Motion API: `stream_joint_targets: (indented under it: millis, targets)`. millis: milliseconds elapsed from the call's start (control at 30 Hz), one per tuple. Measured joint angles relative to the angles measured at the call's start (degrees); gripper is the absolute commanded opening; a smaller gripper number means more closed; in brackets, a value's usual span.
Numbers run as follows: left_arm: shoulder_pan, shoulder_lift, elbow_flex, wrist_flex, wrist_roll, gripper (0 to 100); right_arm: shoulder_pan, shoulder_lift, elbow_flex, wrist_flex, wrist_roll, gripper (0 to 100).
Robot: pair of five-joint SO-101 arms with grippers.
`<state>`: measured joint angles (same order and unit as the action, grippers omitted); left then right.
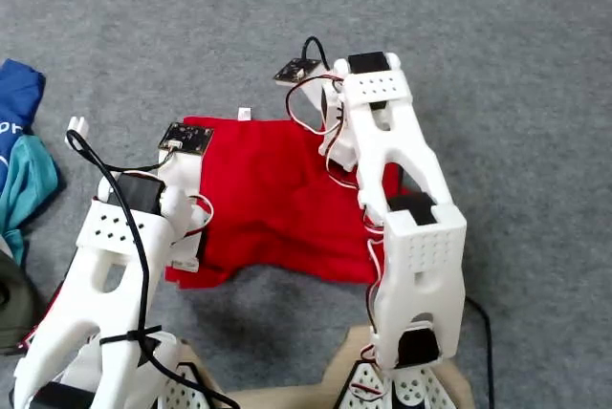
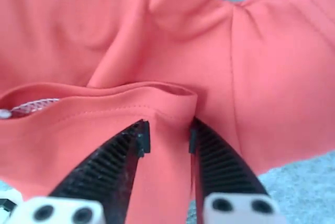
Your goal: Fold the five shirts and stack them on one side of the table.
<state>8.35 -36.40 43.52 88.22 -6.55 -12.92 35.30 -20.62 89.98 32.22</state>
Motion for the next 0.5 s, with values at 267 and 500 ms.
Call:
stream_joint_targets:
  millis: [267, 500]
  targets:
    - [0.0, 0.0, 0.0, 0.0, 0.0, 2, 0.0, 0.0, 0.0, 0.0, 0.0, 7.1]
    - [0.0, 0.0, 0.0, 0.0, 0.0, 2, 0.0, 0.0, 0.0, -1.2, 0.0, 5.4]
